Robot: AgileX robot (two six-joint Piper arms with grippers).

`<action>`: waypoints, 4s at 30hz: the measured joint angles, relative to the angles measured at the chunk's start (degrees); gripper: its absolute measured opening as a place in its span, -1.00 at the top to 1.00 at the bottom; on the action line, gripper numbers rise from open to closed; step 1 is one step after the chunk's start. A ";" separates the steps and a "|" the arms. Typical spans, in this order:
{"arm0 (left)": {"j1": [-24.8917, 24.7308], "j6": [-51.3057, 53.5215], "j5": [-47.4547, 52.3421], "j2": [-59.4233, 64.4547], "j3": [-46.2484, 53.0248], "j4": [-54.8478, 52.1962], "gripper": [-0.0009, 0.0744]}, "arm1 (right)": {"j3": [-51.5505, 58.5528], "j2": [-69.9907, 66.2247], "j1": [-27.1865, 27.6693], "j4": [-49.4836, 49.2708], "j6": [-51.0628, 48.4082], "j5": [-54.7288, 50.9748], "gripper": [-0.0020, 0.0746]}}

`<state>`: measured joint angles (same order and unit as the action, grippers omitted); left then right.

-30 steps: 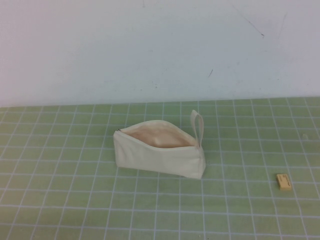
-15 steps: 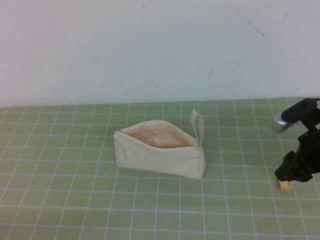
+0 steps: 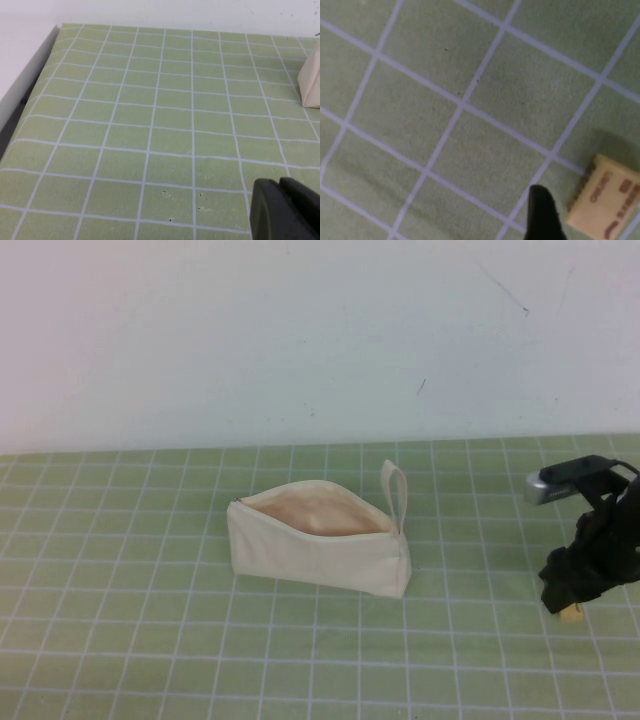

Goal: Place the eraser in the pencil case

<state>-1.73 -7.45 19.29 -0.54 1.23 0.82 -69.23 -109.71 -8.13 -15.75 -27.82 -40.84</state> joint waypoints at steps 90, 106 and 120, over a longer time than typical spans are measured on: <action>0.00 0.00 0.00 0.00 0.00 0.02 0.98 | -12.39 46.74 -13.18 19.79 1.74 -23.34 0.95; 0.00 0.00 0.00 0.00 0.00 0.02 0.98 | 32.12 71.68 -13.18 12.85 2.30 9.88 0.95; 0.00 0.00 0.00 0.00 0.00 0.02 0.98 | 34.78 71.79 -13.18 12.81 2.30 7.49 0.95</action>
<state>-1.73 -7.45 19.29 -0.54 1.23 0.84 -34.45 -37.92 -21.31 -2.94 -25.52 -33.35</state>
